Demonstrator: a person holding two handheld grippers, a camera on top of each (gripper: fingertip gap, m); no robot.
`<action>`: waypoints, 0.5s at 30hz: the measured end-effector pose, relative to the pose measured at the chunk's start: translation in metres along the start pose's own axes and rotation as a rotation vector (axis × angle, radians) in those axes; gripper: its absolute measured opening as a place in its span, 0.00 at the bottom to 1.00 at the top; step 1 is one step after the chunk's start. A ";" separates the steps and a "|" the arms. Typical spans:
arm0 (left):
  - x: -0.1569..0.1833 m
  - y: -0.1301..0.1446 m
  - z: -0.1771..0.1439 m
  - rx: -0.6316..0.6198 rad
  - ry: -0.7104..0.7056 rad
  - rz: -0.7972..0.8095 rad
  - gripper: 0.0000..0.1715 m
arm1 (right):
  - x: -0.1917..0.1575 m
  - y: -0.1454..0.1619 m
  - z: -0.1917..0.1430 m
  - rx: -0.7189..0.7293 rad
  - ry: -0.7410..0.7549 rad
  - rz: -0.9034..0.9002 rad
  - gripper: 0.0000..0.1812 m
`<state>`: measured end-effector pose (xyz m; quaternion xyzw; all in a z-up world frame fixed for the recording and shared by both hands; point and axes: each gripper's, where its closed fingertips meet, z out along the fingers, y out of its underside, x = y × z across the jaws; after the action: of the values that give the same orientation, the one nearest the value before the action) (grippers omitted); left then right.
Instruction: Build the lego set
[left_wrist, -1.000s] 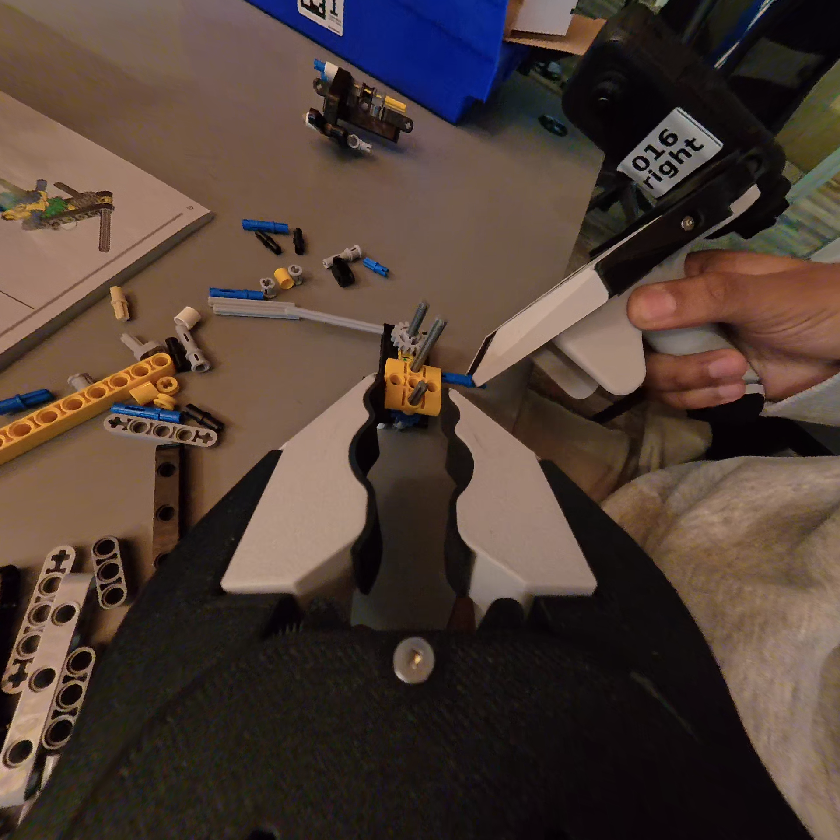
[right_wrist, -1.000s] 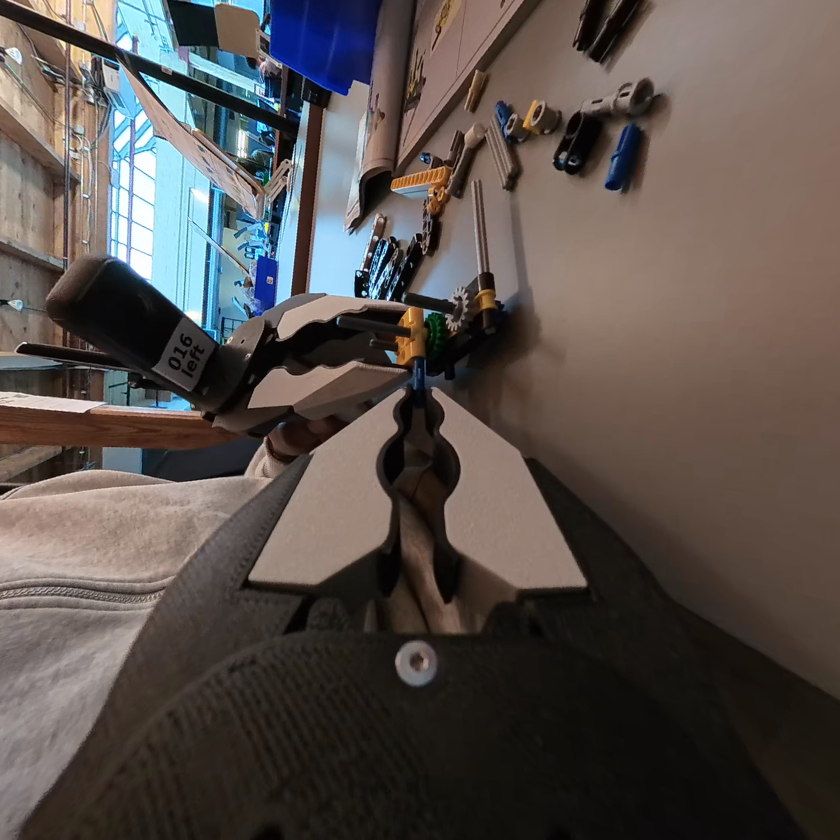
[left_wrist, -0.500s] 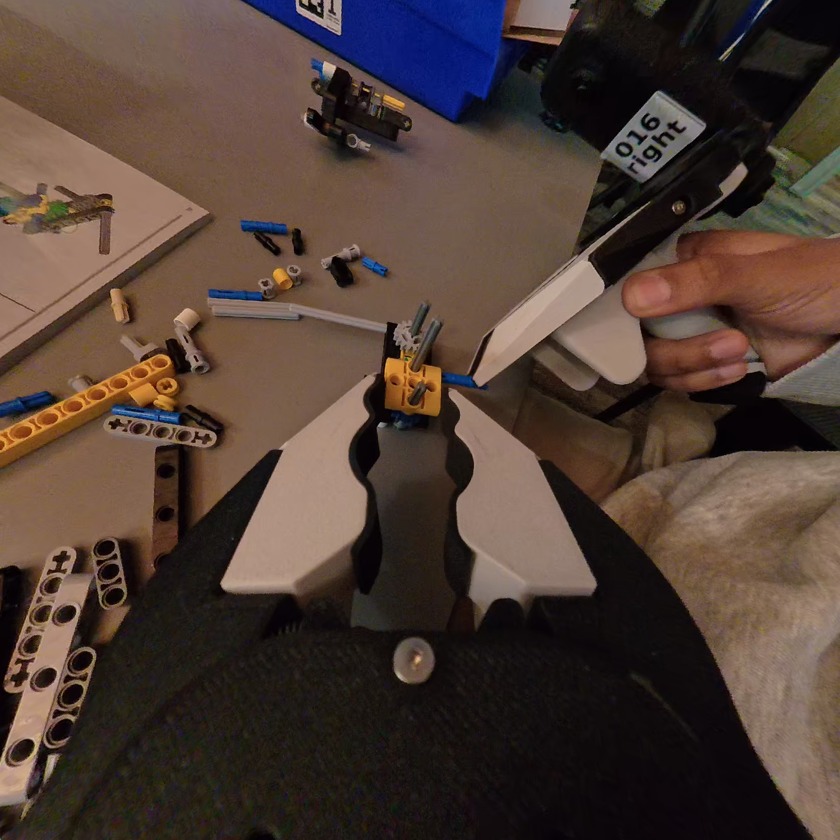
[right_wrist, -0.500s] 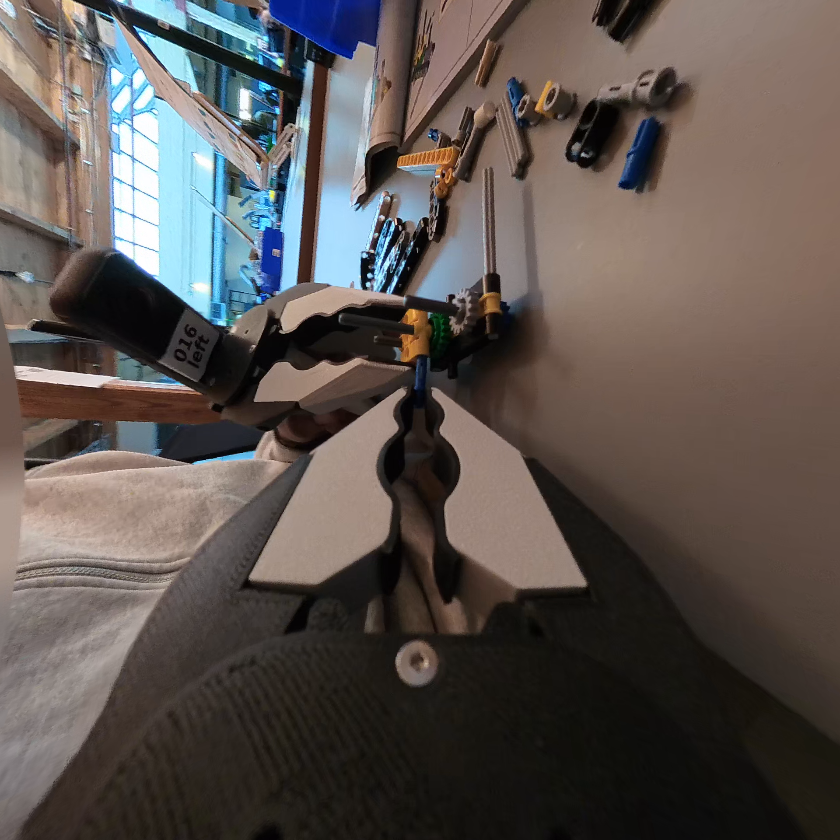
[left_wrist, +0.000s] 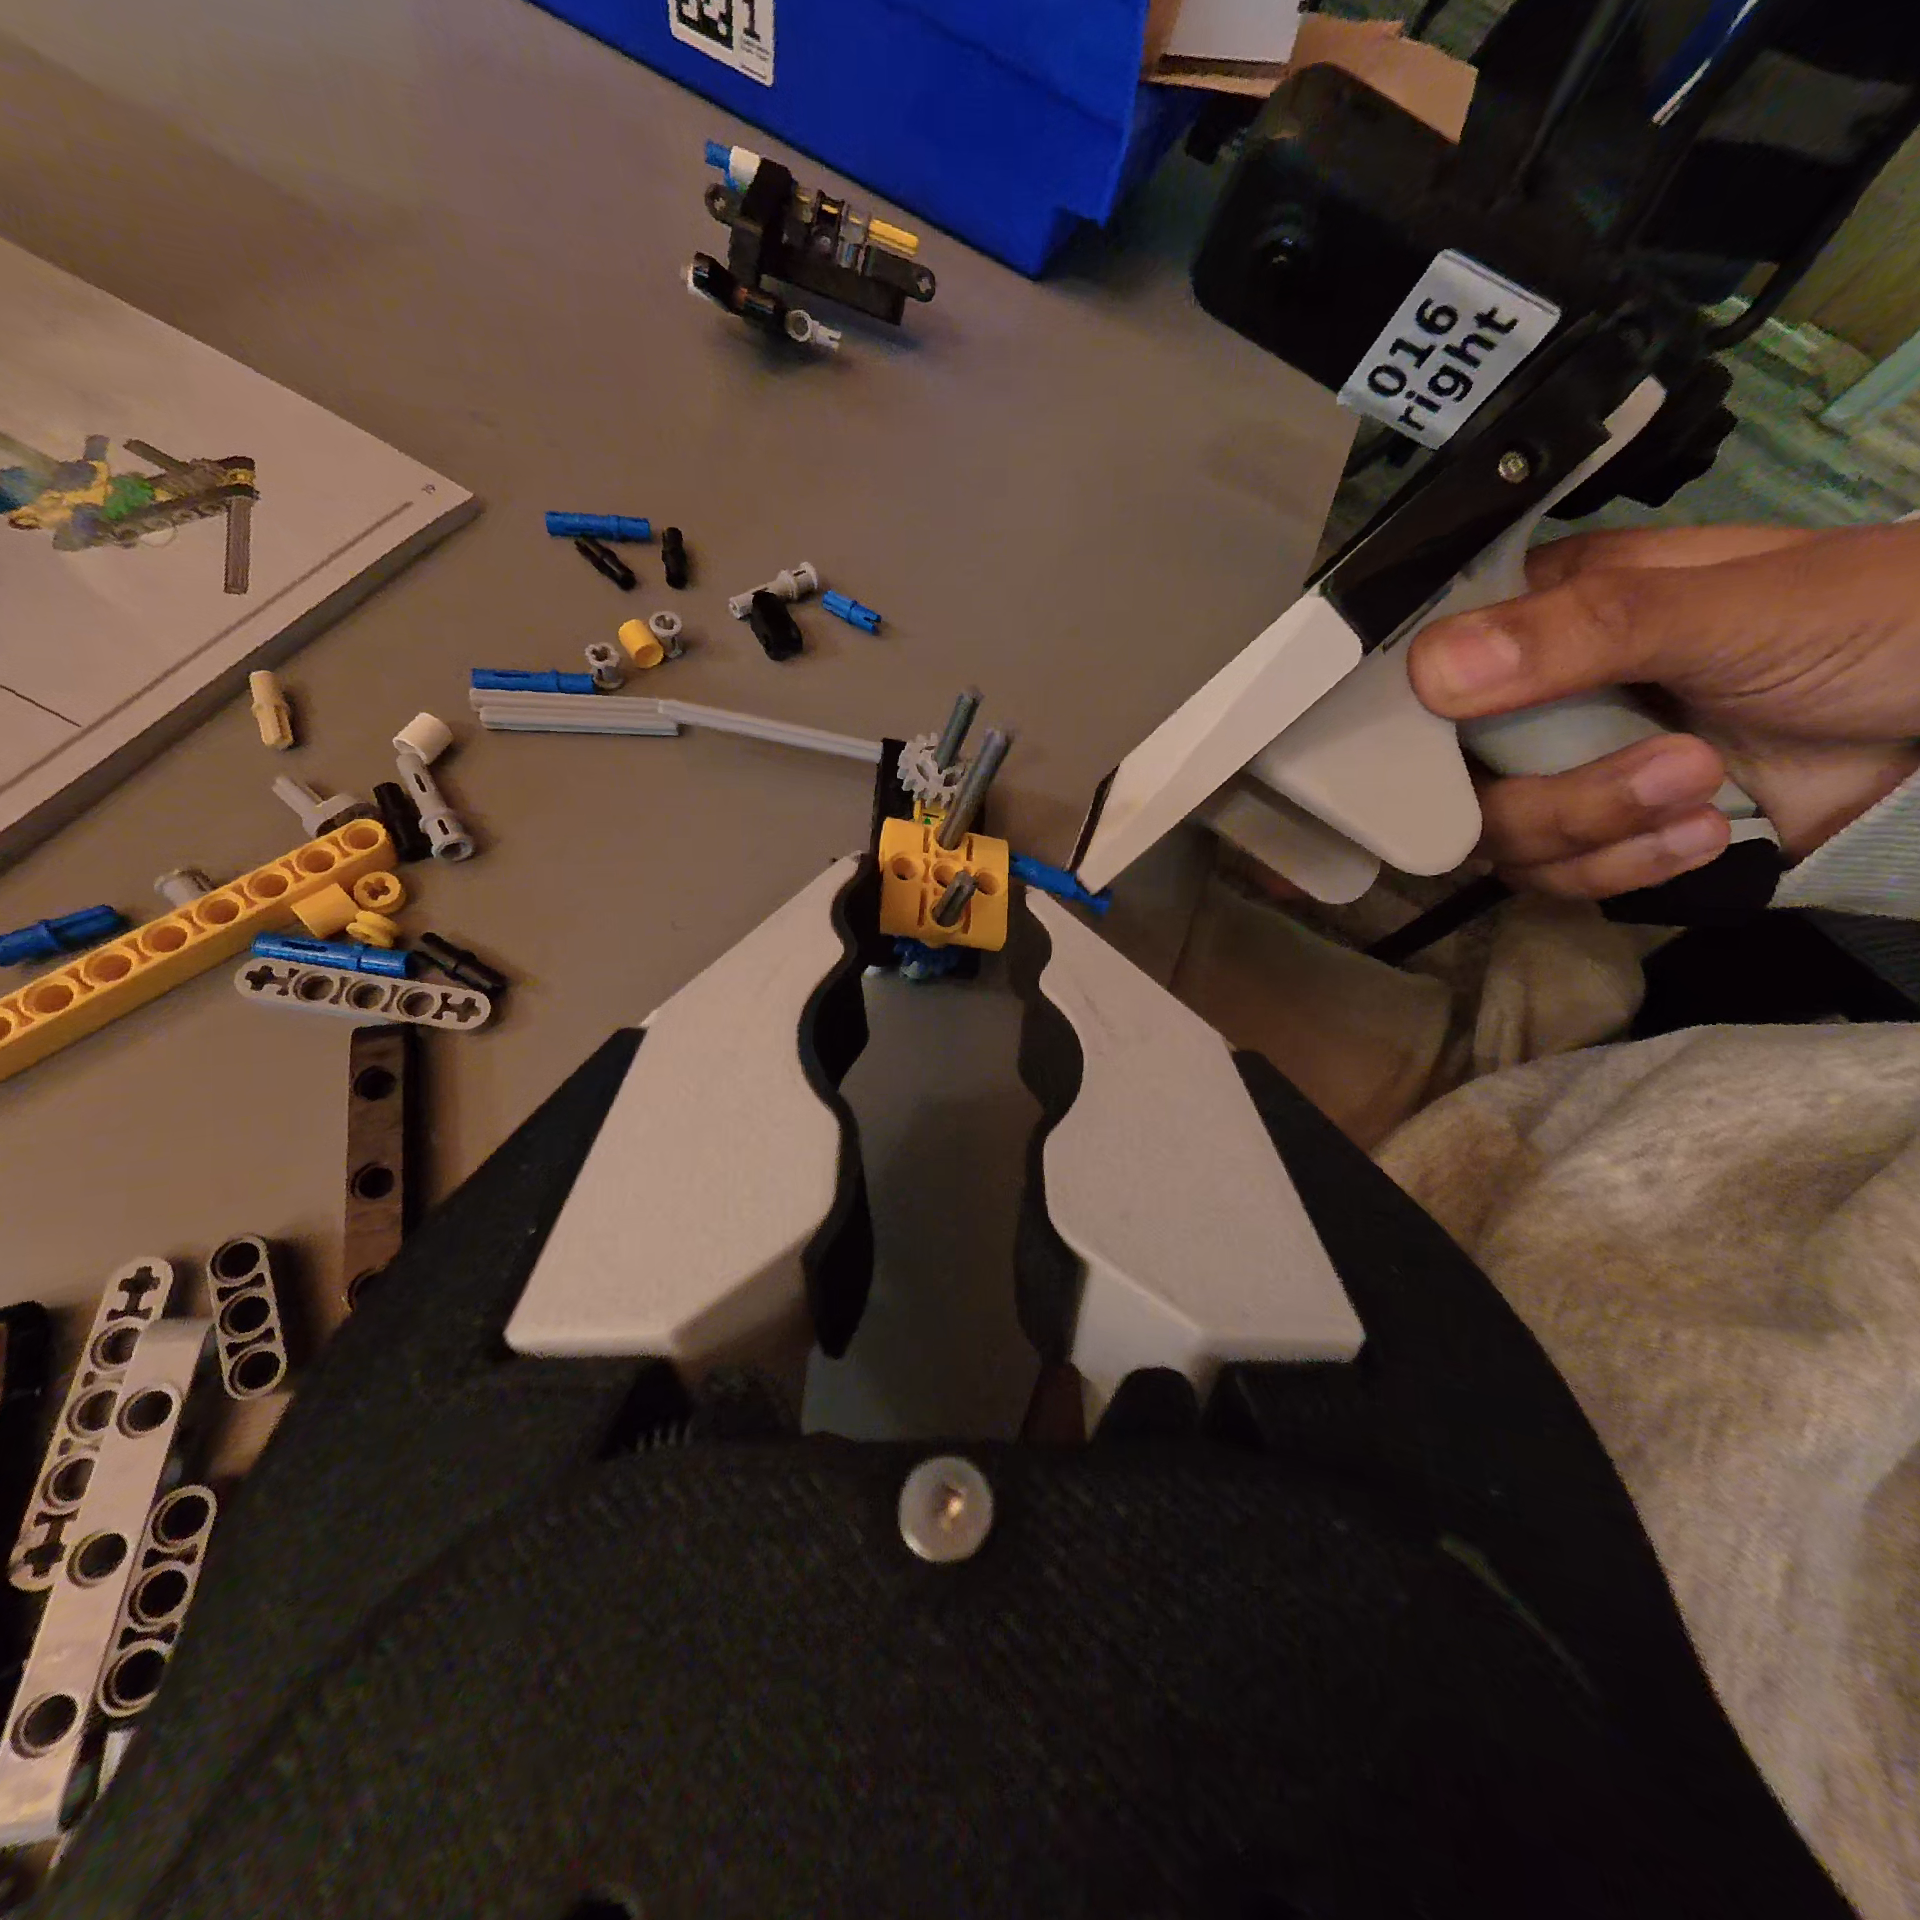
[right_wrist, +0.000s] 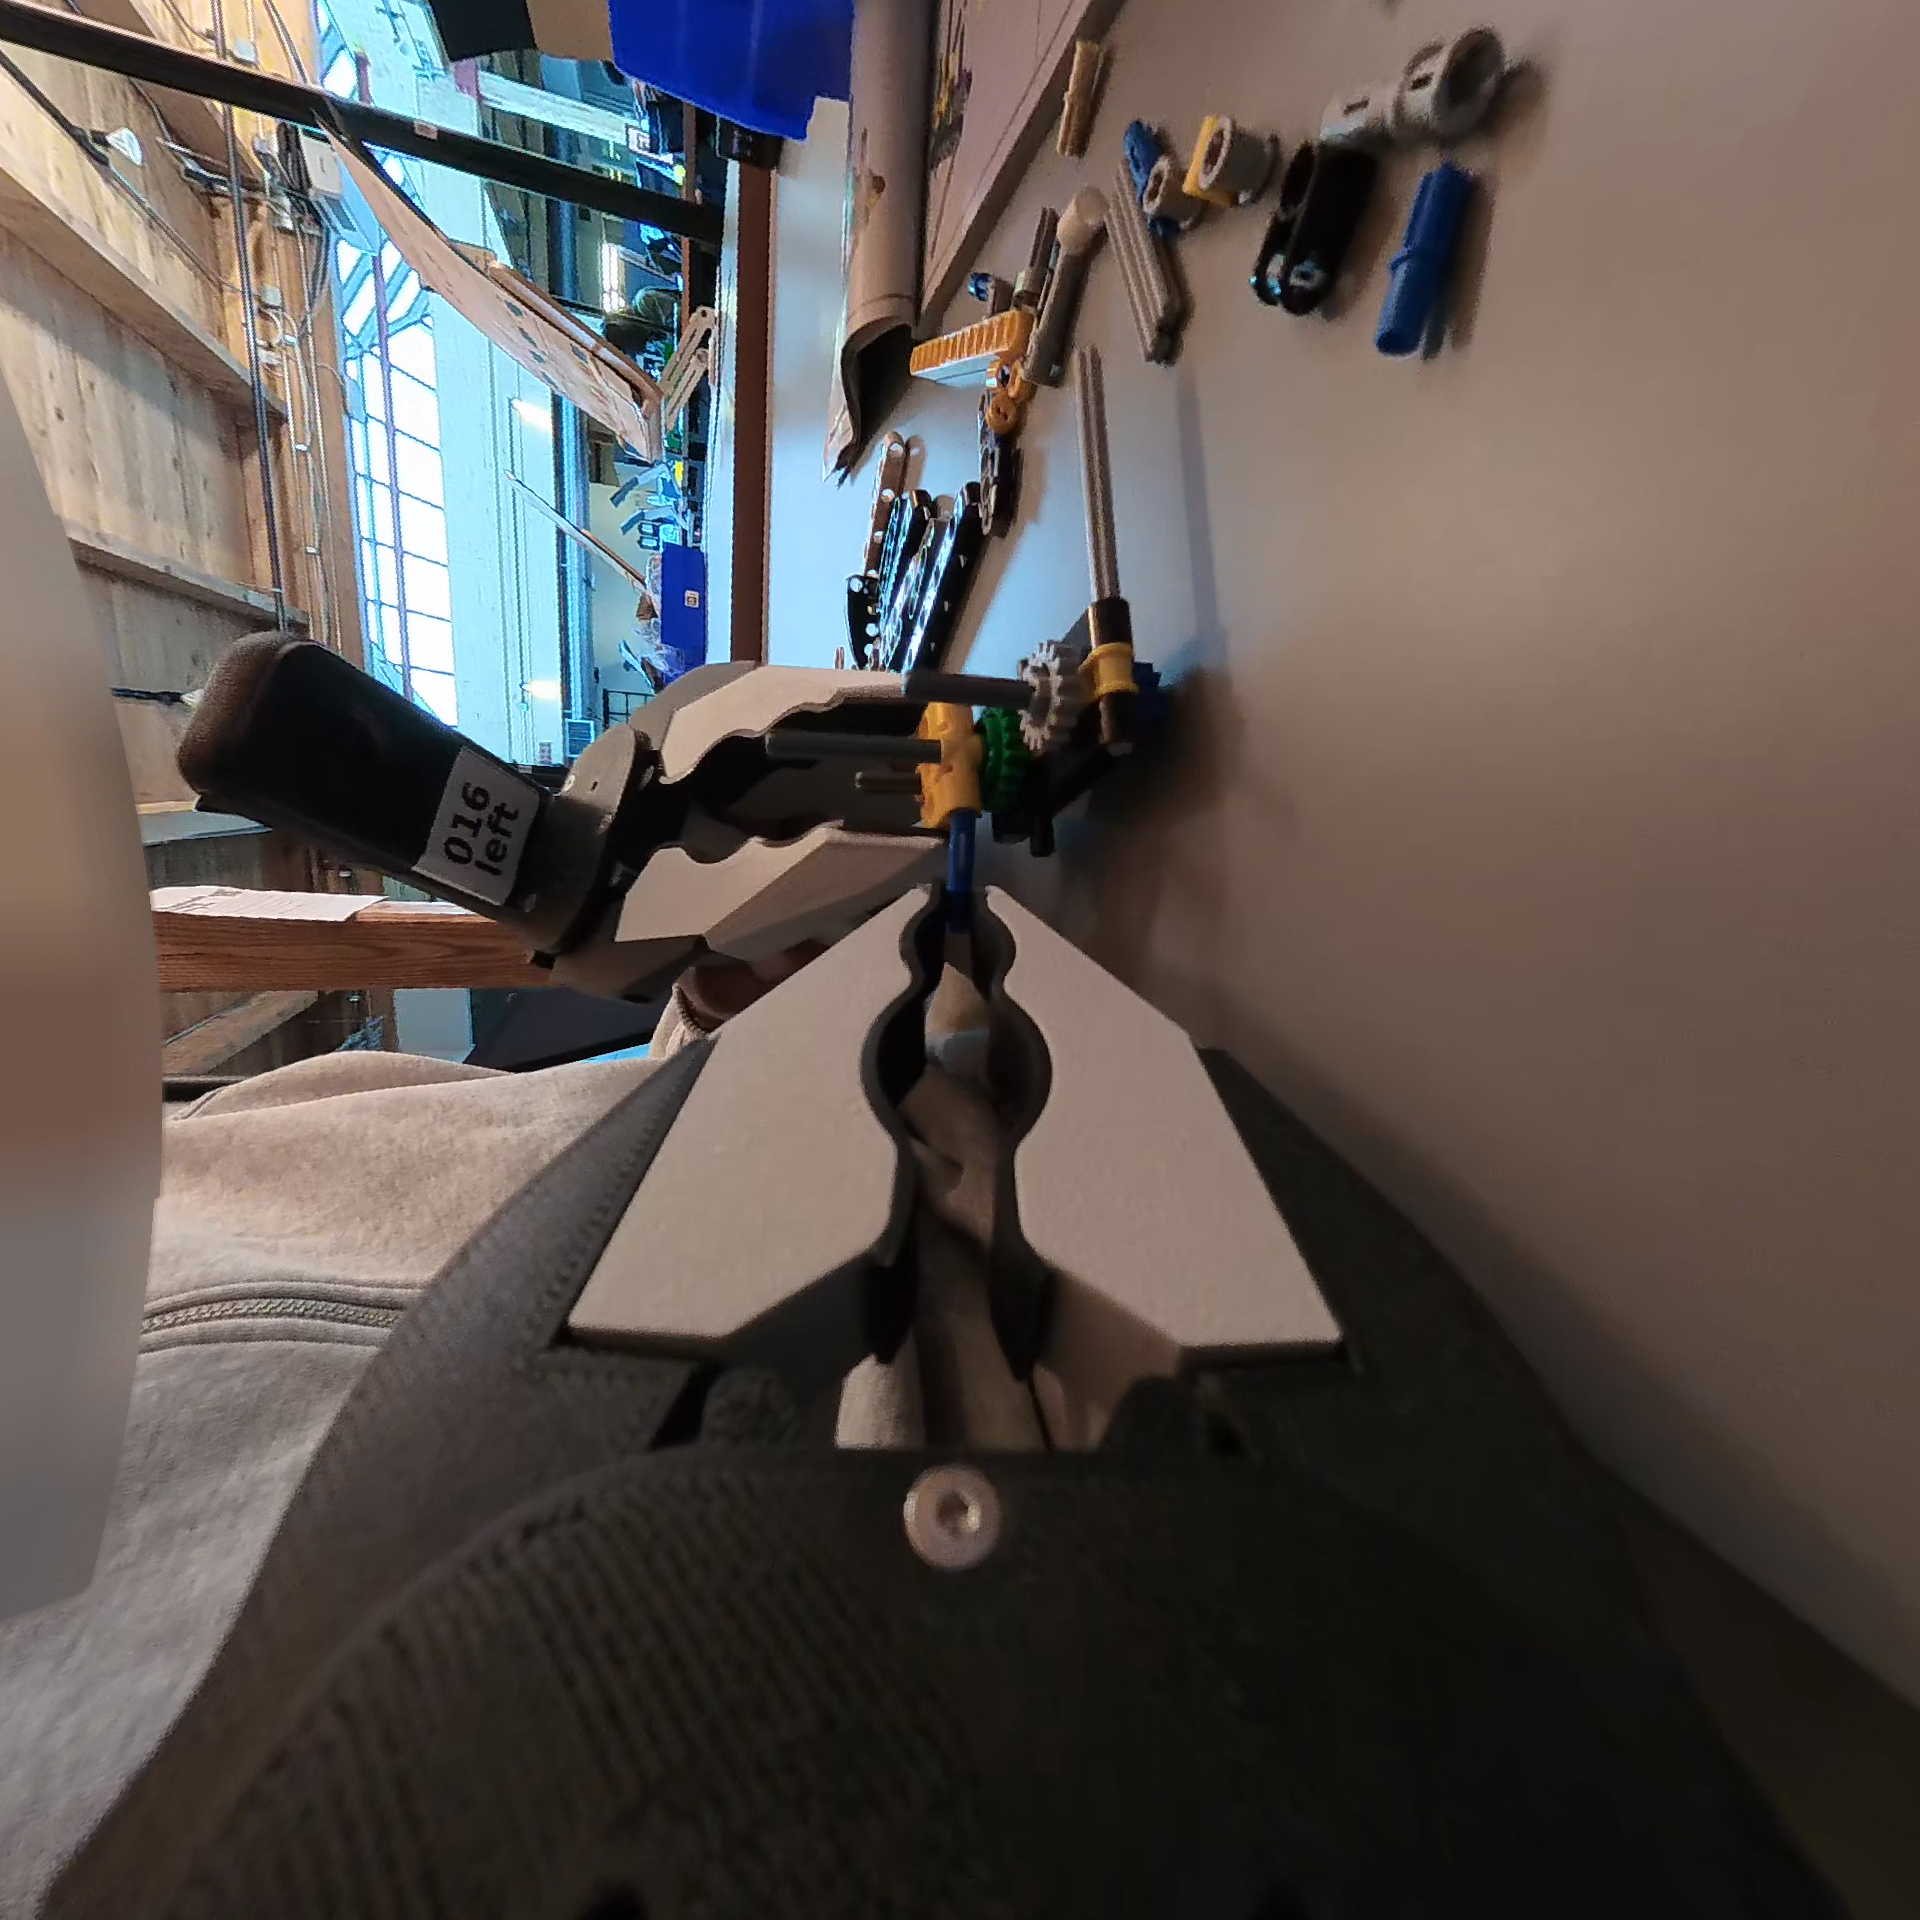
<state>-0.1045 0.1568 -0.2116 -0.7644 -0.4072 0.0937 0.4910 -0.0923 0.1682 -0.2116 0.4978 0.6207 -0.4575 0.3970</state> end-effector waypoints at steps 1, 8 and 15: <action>0.000 0.000 0.000 0.000 -0.002 0.002 0.13 | 0.000 0.000 0.000 -0.001 0.004 -0.004 0.01; 0.000 0.000 0.000 0.000 0.000 -0.003 0.13 | 0.000 -0.002 -0.002 0.011 -0.008 -0.007 0.01; 0.000 0.000 0.000 0.000 -0.001 -0.001 0.13 | 0.002 -0.006 -0.007 0.010 0.006 -0.023 0.01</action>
<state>-0.1047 0.1566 -0.2116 -0.7641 -0.4079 0.0939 0.4908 -0.0990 0.1749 -0.2105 0.4941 0.6253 -0.4636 0.3873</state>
